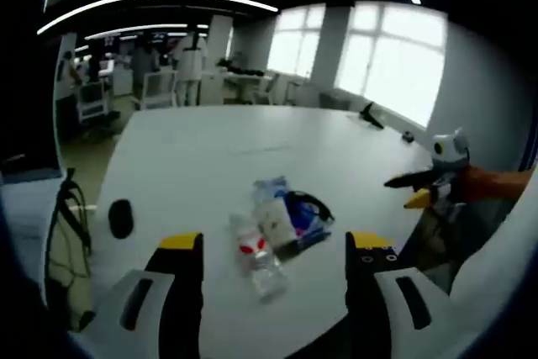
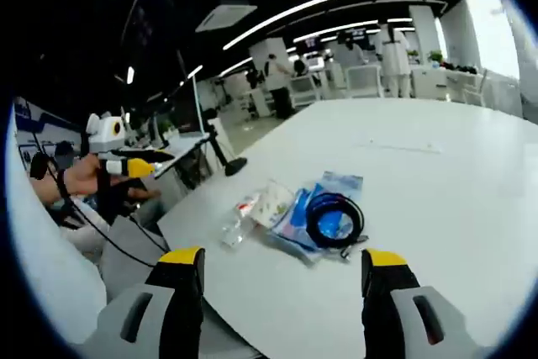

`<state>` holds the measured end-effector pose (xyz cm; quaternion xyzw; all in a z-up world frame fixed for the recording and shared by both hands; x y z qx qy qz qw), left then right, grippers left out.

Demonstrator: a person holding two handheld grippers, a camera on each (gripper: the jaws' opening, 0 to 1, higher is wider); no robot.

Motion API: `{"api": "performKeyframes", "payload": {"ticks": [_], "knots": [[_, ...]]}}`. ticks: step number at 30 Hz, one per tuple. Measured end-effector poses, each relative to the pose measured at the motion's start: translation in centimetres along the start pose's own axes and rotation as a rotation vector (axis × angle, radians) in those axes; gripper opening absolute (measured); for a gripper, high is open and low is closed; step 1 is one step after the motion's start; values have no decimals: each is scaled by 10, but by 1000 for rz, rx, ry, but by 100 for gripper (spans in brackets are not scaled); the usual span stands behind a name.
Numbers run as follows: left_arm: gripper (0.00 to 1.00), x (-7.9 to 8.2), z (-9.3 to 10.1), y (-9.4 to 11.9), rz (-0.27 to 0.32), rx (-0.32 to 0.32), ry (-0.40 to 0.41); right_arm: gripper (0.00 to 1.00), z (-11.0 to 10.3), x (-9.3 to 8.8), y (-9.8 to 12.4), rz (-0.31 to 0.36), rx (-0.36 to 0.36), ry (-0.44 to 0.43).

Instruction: Arrange the tabletop items into an orderly group along one side of the table until the central work area is clear of visible clutter.

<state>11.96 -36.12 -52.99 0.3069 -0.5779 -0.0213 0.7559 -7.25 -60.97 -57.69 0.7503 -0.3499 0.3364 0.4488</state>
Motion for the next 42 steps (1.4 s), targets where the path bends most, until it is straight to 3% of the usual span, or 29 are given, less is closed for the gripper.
{"api": "performKeyframes", "payload": {"ticks": [14, 28, 42], "knots": [[79, -2, 3, 6, -5, 6, 5, 88, 0, -2, 6, 6, -5, -22], [77, -12, -6, 13, -19, 34, 39, 92, -2, -14, 15, -2, -32, -34], [75, -10, -12, 8, -20, 31, 39, 88, 1, -8, 8, 7, -37, -41]]}}
Point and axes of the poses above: the point that each gripper's makers call its tool centre point, and the gripper's own axes: y roughly backward along the fingers, z roughly to its right, x roughly out of its top, the point moved 5 cm from there along y, roughly backward along the fingers, and after that the axes turned 8 degrees about x, right-handed, at the moved point
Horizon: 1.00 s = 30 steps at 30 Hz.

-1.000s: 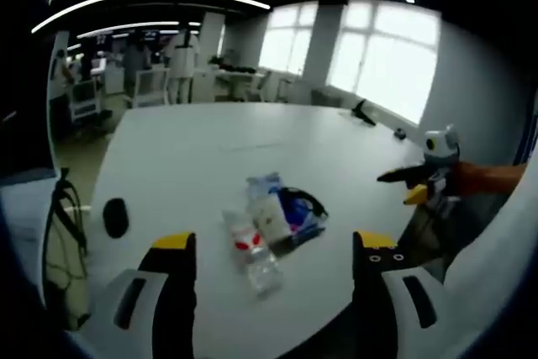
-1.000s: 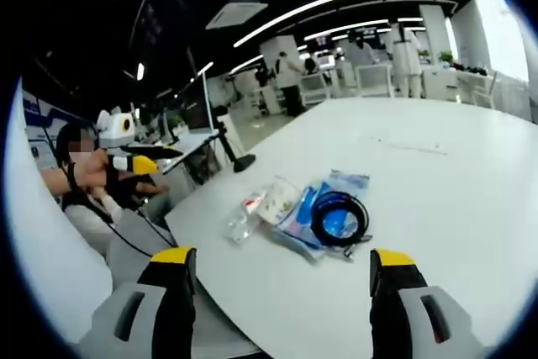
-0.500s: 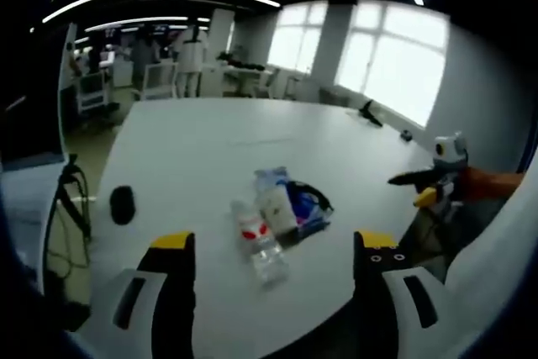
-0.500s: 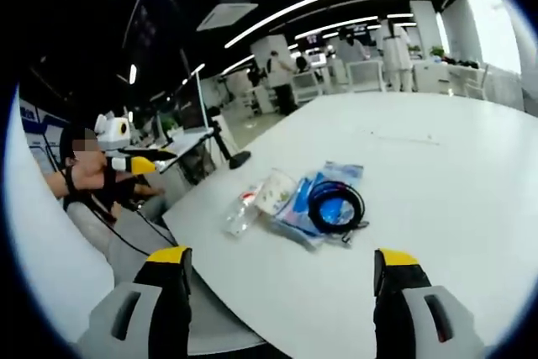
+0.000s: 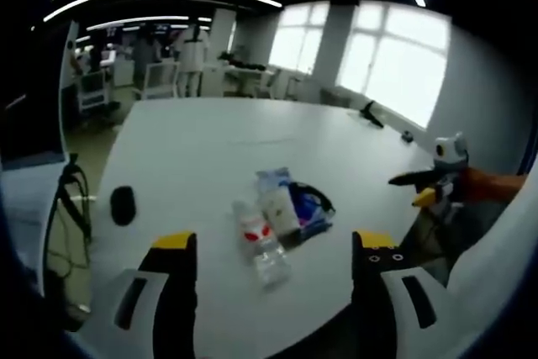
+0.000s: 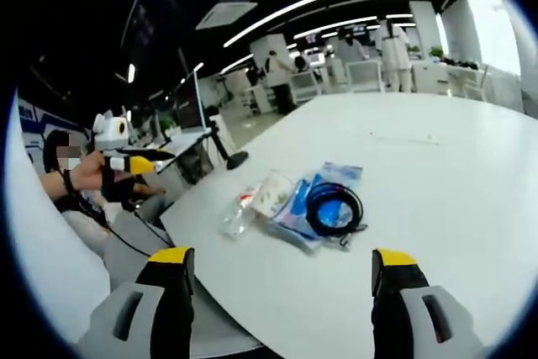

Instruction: Arrange the tabletop items into an orderly group along one side of the table until the central work area is clear of visible clutter.

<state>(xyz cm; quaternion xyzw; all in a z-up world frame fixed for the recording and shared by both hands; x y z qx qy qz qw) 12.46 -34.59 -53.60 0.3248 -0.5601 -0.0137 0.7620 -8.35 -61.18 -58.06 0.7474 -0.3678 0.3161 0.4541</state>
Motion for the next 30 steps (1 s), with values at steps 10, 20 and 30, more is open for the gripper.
{"api": "performKeyframes", "payload": {"ticks": [10, 20, 30], "knots": [[75, 1, -1, -3, -11, 0, -1, 89, 1, -1, -6, -12, 15, -1], [72, 2, -4, -12, -30, 1, 10, 87, 6, 1, -8, -28, 21, 3], [68, -5, -11, -41, -81, 6, 45, 87, 13, 6, -11, -52, 3, 35]]}}
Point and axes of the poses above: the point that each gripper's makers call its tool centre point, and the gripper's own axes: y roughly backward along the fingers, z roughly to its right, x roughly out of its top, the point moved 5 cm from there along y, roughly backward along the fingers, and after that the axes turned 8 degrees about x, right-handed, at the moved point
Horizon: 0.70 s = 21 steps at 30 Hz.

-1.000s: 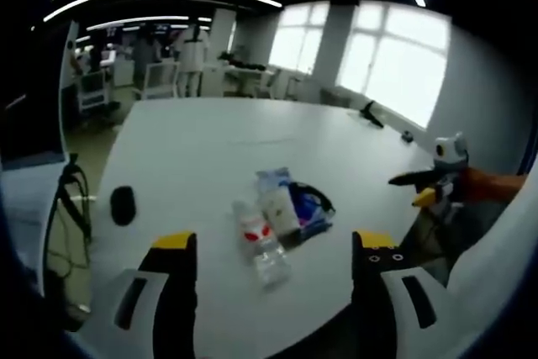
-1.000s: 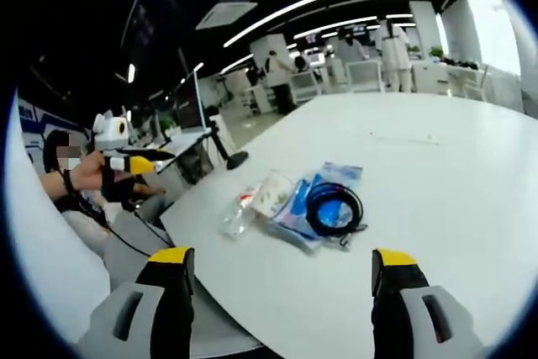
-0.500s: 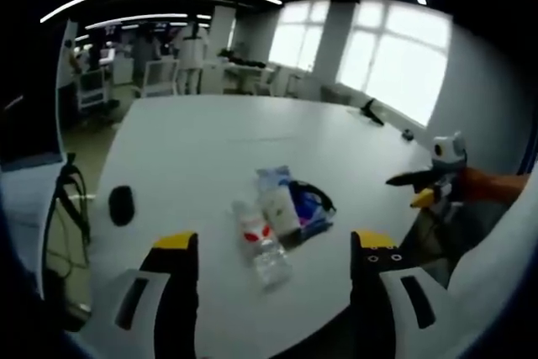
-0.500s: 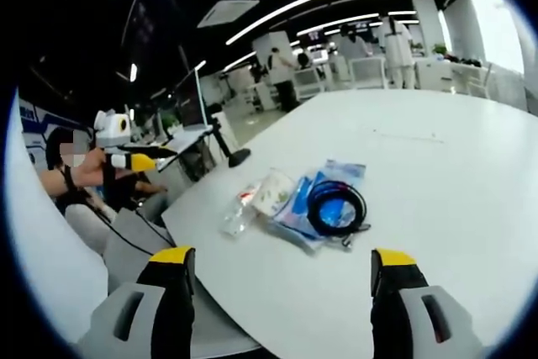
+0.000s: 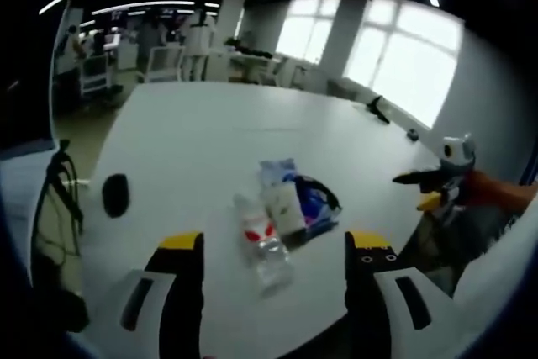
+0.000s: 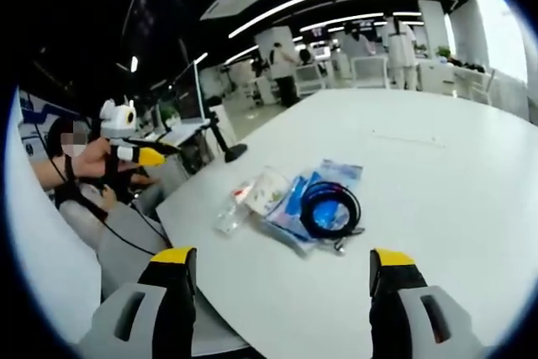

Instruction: Arrange the tabletop items into an orderly group along one side of the table until the central work area is clear of visible clutter.

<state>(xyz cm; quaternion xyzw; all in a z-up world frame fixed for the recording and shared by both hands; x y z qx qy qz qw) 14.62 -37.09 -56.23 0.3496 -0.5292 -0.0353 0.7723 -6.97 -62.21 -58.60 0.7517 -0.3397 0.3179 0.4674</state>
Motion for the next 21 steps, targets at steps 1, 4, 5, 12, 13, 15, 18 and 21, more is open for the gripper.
{"api": "performKeyframes", "payload": {"ticks": [1, 4, 5, 12, 13, 15, 18, 21], "knots": [[68, -1, 0, -3, -7, -1, -2, 86, 1, 0, 0, -2, -2, 2], [67, -5, 0, -16, -38, 0, -5, 86, 3, 2, 0, -7, -7, 3], [67, -5, 0, -19, -44, 4, -5, 86, 4, 2, 0, -9, -9, 3], [66, -12, 3, -38, -113, 19, 14, 85, 8, 1, 2, -11, -16, 0], [66, -12, 4, -40, -119, 21, 17, 85, 9, 0, 3, -12, -16, -1], [65, -15, 6, -44, -144, 26, 11, 85, 10, -1, 4, -14, -20, -3], [64, -16, 8, -50, -165, 30, 23, 85, 10, -1, 4, -10, -24, -13], [63, -16, 8, -56, -185, 39, 60, 84, 10, -2, 5, -4, -29, -25]]}}
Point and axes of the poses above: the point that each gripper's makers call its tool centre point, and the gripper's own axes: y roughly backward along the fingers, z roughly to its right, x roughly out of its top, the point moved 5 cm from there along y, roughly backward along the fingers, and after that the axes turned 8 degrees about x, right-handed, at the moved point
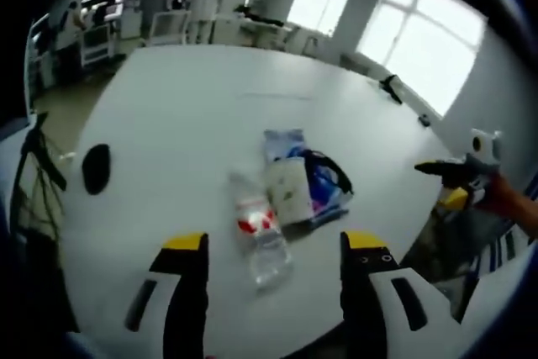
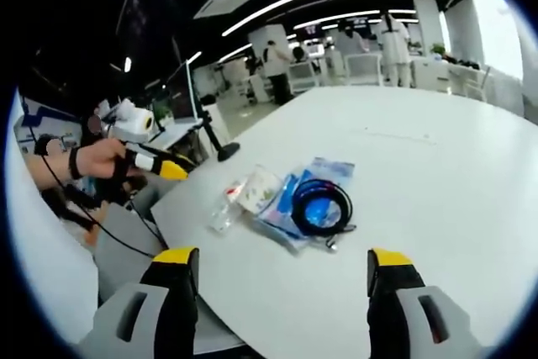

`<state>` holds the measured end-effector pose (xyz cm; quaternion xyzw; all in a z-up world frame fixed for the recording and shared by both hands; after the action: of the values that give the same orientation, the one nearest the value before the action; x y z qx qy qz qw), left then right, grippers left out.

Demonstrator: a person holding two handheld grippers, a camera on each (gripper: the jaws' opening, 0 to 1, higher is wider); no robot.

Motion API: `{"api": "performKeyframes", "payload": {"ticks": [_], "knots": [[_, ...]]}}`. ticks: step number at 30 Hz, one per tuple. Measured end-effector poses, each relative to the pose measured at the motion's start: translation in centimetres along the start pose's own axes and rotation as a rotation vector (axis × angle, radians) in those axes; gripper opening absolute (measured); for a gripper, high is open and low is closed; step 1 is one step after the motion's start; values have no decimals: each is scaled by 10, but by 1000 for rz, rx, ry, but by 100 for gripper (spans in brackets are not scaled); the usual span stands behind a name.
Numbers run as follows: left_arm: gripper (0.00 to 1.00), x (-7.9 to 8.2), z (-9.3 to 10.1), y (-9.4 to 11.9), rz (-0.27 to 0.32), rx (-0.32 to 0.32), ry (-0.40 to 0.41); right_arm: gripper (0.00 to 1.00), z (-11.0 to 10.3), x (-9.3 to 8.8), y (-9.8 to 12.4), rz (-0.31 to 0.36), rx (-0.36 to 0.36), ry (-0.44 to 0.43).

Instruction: Arrange the tabletop items into an orderly group along one side of the table until the central work area is clear of visible clutter.

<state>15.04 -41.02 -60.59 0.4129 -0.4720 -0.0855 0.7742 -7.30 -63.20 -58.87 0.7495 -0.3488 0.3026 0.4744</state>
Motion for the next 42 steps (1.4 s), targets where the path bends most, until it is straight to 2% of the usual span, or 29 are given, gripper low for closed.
{"api": "performKeyframes", "payload": {"ticks": [8, 15, 18, 20, 30, 42], "knots": [[61, 2, -2, -14, -31, 18, 31, 83, -3, -3, 1, 2, -3, -15], [59, 0, -6, -29, -64, 59, 76, 82, -4, -9, 3, 5, -5, -40], [57, -1, -8, -37, -87, 79, 109, 82, -3, -12, 5, 2, -8, -48], [57, -3, -9, -43, -114, 92, 164, 82, -4, -15, 6, 0, -9, -53], [53, 0, -9, -67, -159, 112, 179, 81, -3, -24, 11, 12, -26, -91], [49, 2, -12, -86, -208, 148, 176, 80, 1, -32, 18, 6, -38, -106]]}}
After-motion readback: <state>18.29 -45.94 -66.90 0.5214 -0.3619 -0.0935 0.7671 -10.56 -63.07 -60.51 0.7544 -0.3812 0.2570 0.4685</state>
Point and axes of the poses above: the point that each gripper's makers call its tool centre point, and the gripper's own axes: y roughly backward along the fingers, z roughly to its right, x roughly out of its top, the point moved 5 cm from there along y, roughly backward along the fingers, and after that the axes turned 8 degrees about x, right-handed, at the moved point
